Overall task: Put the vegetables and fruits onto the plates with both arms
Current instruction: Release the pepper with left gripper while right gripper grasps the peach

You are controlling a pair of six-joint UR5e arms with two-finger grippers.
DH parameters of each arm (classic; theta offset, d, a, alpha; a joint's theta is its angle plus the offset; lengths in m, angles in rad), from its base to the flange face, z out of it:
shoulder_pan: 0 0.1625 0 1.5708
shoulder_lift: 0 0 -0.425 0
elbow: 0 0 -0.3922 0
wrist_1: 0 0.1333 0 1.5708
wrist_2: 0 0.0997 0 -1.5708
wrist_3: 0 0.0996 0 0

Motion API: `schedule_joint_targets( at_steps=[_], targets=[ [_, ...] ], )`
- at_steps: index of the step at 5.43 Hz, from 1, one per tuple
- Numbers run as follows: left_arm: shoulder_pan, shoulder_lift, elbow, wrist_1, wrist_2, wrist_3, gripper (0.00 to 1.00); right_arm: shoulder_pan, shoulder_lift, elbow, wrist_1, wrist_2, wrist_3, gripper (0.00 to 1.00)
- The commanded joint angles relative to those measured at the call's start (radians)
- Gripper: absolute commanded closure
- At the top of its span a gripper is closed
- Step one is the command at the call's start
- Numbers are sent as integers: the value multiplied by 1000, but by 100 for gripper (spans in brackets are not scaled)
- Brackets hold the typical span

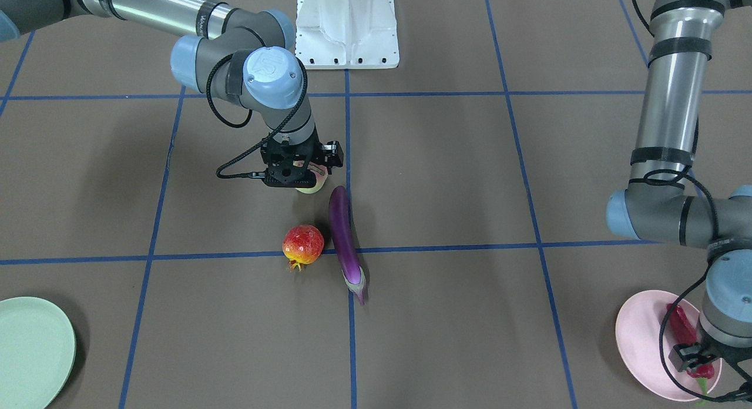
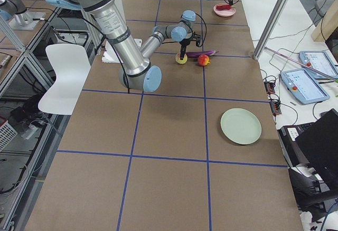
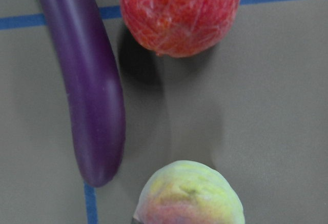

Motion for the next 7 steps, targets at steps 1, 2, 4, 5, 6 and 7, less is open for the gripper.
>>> schedule_joint_targets(
  at_steps=[1,2,4,5,6,7],
  targets=[
    [-2,-1,0,0,0,1,0,-12,2,-21,0,0,0,2],
    [-4,-1,-3,0,0,1,0,-12,1,-22,0,-6,0,15],
    [-2,-10,-8,0,-3,-2,0,12,-1,16,0,-39,-12,100],
    [4,-42,-14,2,-11,-13,0,81,-8,87,-27,-21,-12,100],
    [25,-47,-84,9,-97,-16,0,153,-13,121,-73,-10,-17,100],
    [42,-50,-256,120,-232,-18,0,254,-72,170,-78,19,-81,100]
  ],
)
